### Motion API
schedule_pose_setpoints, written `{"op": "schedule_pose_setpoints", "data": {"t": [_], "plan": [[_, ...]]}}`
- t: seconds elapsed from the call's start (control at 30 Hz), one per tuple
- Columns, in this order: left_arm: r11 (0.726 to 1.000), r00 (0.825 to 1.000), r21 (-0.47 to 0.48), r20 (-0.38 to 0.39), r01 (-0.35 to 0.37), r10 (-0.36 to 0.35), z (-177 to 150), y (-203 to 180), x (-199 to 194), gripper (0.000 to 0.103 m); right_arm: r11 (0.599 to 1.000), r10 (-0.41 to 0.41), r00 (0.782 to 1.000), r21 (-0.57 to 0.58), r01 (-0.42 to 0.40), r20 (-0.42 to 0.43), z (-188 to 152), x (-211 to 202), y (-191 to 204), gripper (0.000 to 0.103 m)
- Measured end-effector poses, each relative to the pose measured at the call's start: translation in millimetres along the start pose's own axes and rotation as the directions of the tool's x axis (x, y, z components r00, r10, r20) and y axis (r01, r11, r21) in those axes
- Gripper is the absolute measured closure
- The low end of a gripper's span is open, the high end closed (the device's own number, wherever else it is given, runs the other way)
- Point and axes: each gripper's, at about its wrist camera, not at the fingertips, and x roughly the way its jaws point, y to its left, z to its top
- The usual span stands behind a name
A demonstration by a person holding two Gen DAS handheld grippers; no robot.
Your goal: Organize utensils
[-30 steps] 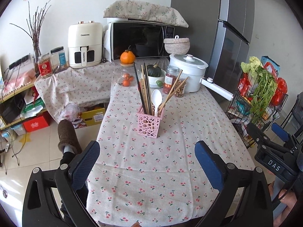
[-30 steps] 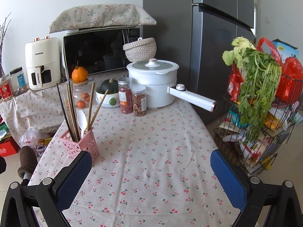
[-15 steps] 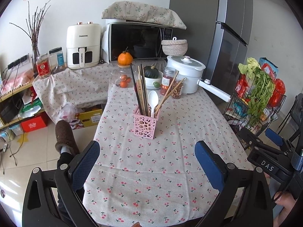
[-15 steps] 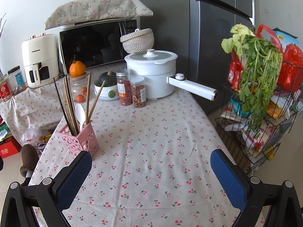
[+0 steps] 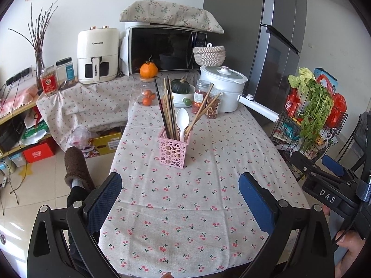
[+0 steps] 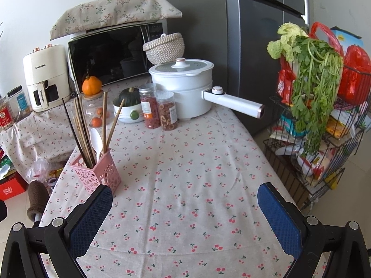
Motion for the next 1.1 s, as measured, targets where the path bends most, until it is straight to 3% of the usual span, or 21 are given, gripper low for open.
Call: {"op": "schedule_pose_setpoints", "data": {"t": [0.73, 1.1], "plan": [[1.000, 1.000, 0.002, -0.007, 0.012, -0.012, -0.4, -1.2, 0.1, 0.001, 0.999, 0.004, 1.000, 0.039, -0.004, -0.010, -0.6, 1.5, -6.0, 0.000], [1.000, 1.000, 0.002, -0.011, -0.027, 0.027, -2.6, 0.3, 5.7, 0.001, 0.999, 0.006, 1.000, 0.042, -0.006, -0.015, -2.9, 2.9, -5.4, 0.000]]}}
